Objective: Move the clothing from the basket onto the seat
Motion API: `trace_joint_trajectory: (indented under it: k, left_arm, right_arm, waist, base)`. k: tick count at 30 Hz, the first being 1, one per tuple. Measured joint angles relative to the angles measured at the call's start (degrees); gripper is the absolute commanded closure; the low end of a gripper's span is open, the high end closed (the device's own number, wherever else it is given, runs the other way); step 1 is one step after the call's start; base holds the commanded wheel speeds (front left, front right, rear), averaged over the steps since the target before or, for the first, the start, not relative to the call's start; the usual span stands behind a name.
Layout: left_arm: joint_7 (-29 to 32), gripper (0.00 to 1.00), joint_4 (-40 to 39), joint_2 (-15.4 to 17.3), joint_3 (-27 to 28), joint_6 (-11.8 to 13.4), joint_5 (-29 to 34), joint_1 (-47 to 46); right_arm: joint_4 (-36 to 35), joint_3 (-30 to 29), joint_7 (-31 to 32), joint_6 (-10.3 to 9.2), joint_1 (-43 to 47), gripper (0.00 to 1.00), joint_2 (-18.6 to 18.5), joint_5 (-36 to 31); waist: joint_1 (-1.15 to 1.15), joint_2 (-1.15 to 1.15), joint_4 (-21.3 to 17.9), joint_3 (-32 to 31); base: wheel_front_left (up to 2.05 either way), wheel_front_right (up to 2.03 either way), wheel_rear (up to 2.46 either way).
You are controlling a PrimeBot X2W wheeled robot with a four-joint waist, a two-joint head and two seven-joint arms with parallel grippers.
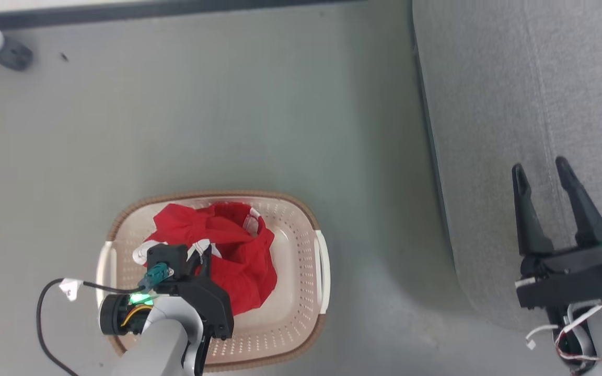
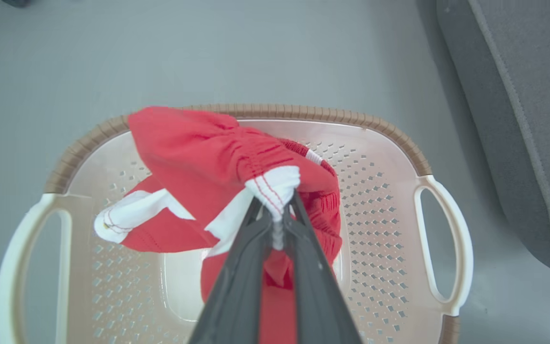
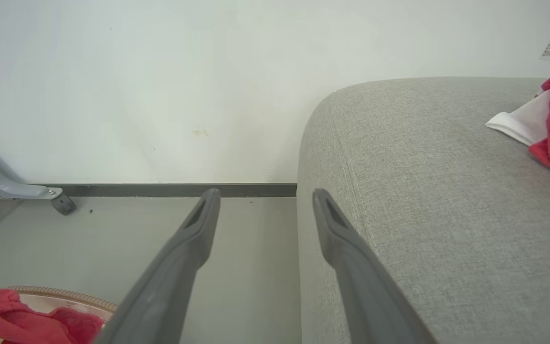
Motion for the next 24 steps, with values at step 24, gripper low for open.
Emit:
trace_joint_trajectory:
  k: [24]
  left_arm:
    - [-0.5, 1.0, -13.6, 4.2, 4.8, -1.0, 1.2, 8.9]
  right_arm:
    - [5.2, 0.2, 0.0, 0.15, 9.5, 0.0, 0.1, 0.7]
  waist:
    - [0.0, -0.01, 4.3, -19.4]
  base:
    - [0.0, 0.0, 0.0]
